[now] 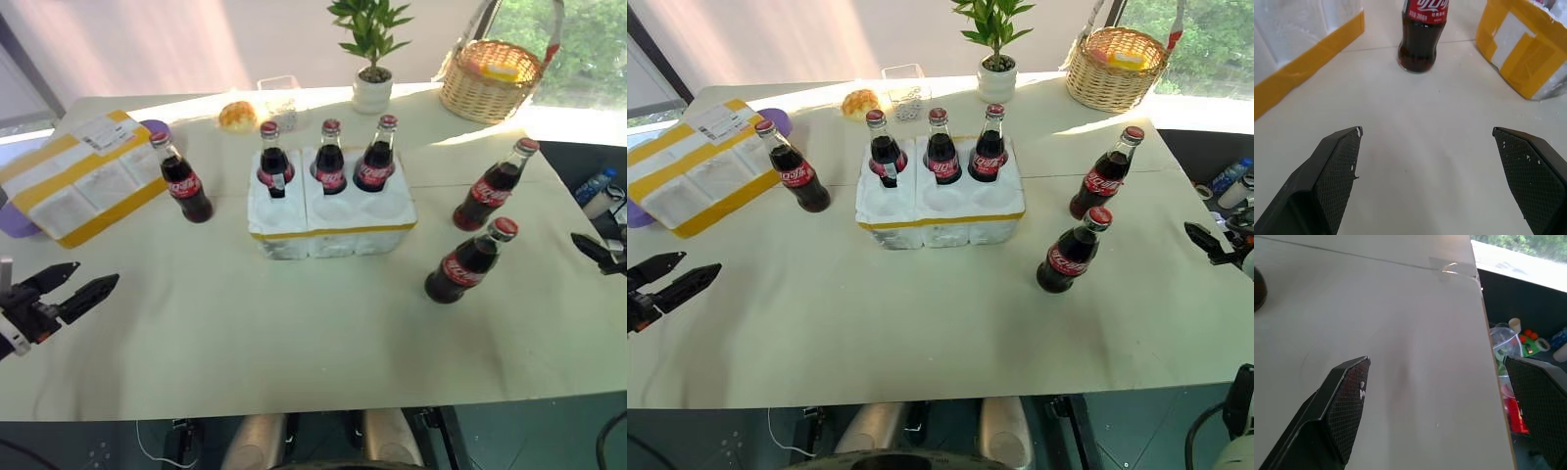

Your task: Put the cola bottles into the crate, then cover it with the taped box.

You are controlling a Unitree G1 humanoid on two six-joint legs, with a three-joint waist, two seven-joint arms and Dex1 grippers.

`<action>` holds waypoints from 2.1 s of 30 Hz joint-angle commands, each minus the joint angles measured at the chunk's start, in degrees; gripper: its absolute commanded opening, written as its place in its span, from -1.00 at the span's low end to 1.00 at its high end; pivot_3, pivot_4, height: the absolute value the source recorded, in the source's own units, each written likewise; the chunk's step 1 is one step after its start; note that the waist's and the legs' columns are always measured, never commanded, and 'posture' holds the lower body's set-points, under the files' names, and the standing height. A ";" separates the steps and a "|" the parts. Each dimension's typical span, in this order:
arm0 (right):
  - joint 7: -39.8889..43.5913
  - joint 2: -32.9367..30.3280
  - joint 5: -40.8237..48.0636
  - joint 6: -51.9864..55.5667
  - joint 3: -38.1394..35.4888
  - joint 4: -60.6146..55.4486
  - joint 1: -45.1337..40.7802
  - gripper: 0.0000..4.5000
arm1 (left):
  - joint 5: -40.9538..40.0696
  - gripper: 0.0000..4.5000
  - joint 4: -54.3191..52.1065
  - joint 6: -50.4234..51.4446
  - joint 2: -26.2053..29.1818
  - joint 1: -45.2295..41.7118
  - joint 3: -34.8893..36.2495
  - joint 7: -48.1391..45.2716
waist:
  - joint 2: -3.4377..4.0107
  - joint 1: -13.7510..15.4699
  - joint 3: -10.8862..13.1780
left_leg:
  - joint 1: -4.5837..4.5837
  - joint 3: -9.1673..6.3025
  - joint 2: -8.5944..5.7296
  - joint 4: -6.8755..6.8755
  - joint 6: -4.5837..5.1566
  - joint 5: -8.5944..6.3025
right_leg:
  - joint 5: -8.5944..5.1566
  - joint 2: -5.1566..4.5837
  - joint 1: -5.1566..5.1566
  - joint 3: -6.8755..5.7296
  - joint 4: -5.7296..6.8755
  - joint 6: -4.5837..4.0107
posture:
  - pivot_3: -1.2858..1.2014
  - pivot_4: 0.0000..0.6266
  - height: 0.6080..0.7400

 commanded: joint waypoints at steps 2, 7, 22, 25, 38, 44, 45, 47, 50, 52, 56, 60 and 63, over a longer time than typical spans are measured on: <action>7.77 -4.22 3.33 4.49 -1.54 -5.88 -1.79 1.00 | 1.66 0.98 3.38 -2.22 3.35 -5.52 -3.19 -1.50 | 0.03 0.00 0.01 | 0.01 0.01 0.00 0.00 0.00 0.00 | 0.00 0.02 0.00 0.00 0.02 0.01 | 0.03 -0.52 1.00; 19.72 -8.52 6.86 13.02 -1.39 -14.21 -0.34 1.00 | 5.30 0.98 12.22 -4.91 5.40 -17.78 -12.05 -3.04 | 0.08 0.23 0.00 | 0.03 0.00 -0.01 -0.01 0.00 0.00 | 0.09 0.06 -0.01 -0.04 0.06 0.17 | 0.03 -0.52 1.00; 29.13 -16.90 26.70 46.63 -16.28 -54.51 7.47 1.00 | 20.23 0.98 45.47 -19.23 -1.33 -51.50 -32.31 -6.74 | 0.15 0.23 0.02 | -0.03 0.03 -0.04 0.00 -0.02 0.00 | 0.16 -0.02 -0.12 -0.13 0.16 0.29 | 0.03 -0.52 1.00; 27.22 -16.82 30.62 51.86 -17.77 -61.30 6.64 1.00 | 22.28 0.98 51.01 -22.15 -2.79 -55.36 -33.75 -7.58 | 0.14 0.40 0.02 | -0.18 0.02 -0.06 0.05 -0.01 0.00 | 0.20 -0.02 -0.24 -0.14 0.17 0.35 | 0.03 -0.52 1.00; 17.63 -12.59 43.47 60.14 -15.01 -75.24 2.20 1.00 | 27.92 0.98 68.59 -31.00 -8.31 -66.04 -34.44 -5.75 | -0.06 0.98 0.06 | -0.26 0.02 -0.09 0.15 0.02 -0.01 | 0.27 -0.12 -0.30 -0.15 0.19 0.43 | 0.03 -0.52 1.00; 14.94 -10.57 44.39 59.13 -13.40 -76.85 2.43 1.00 | 27.86 0.25 71.04 -31.85 -8.14 -67.69 -33.56 -7.76 | -0.12 1.51 0.08 | -0.27 0.04 -0.09 0.18 0.02 0.00 | 0.28 -0.11 -0.31 -0.15 0.22 0.44 | 0.03 -0.52 1.00; 14.65 -10.22 44.31 58.95 -13.37 -77.08 2.78 1.00 | 27.47 0.25 70.74 -30.93 -7.94 -67.96 -33.33 -8.37 | -0.12 1.51 0.08 | -0.28 0.04 -0.10 0.20 0.02 0.00 | 0.29 -0.11 -0.31 -0.15 0.22 0.45 | 0.03 -0.52 1.00; 14.33 -9.77 44.16 58.67 -13.42 -77.36 3.43 1.00 | 26.99 0.25 69.80 -29.34 -7.64 -68.23 -33.13 -9.28 | -0.14 1.50 0.08 | -0.28 0.04 -0.11 0.20 0.03 -0.01 | 0.29 -0.09 -0.31 -0.15 0.22 0.45 | 0.03 -0.52 1.00; 14.25 -9.56 43.23 58.05 -13.74 -77.66 5.24 1.00 | 24.96 0.25 65.85 -25.12 -6.62 -68.69 -32.50 -12.75 | -0.16 1.50 0.10 | -0.29 0.04 -0.10 0.20 0.04 -0.01 | 0.29 -0.05 -0.31 -0.15 0.22 0.45 | 0.03 -0.52 1.00; 14.25 -9.54 42.88 57.66 -14.08 -77.86 6.42 1.00 | 22.73 0.25 60.04 -19.72 -4.94 -68.54 -32.42 -17.35 | -0.32 1.49 0.19 | -0.33 0.04 -0.10 0.20 0.05 -0.01 | 0.29 -0.04 -0.33 -0.15 0.22 0.45 | 0.03 -0.52 1.00; 13.73 -9.60 43.23 57.34 -14.68 -77.89 7.41 1.00 | 18.75 0.25 47.74 -8.99 -0.87 -67.19 -32.84 -24.81 | -0.43 1.26 0.25 | -1.05 -0.01 -0.05 0.75 -0.10 0.07 | 0.30 0.04 -0.90 -0.17 0.53 0.45 | 0.03 -0.52 1.00; 13.34 -9.17 42.65 56.64 -15.27 -78.29 9.12 1.00 | 14.30 0.25 38.37 -0.21 2.67 -68.71 -33.60 -30.12 | -0.42 1.29 0.25 | -1.21 0.03 -0.10 0.90 -0.07 0.05 | 0.34 -0.02 -0.97 -0.15 0.55 0.51 | 0.03 -0.52 1.00; 12.34 -8.14 42.33 56.08 -15.74 -78.64 10.88 1.00 | 11.66 0.25 32.75 4.37 0.89 -71.46 -34.94 -30.01 | -0.43 1.79 0.25 | -1.17 -0.08 -0.11 0.94 0.10 -0.05 | 0.37 -0.01 -0.86 -0.18 0.55 0.52 | 0.03 -0.52 1.00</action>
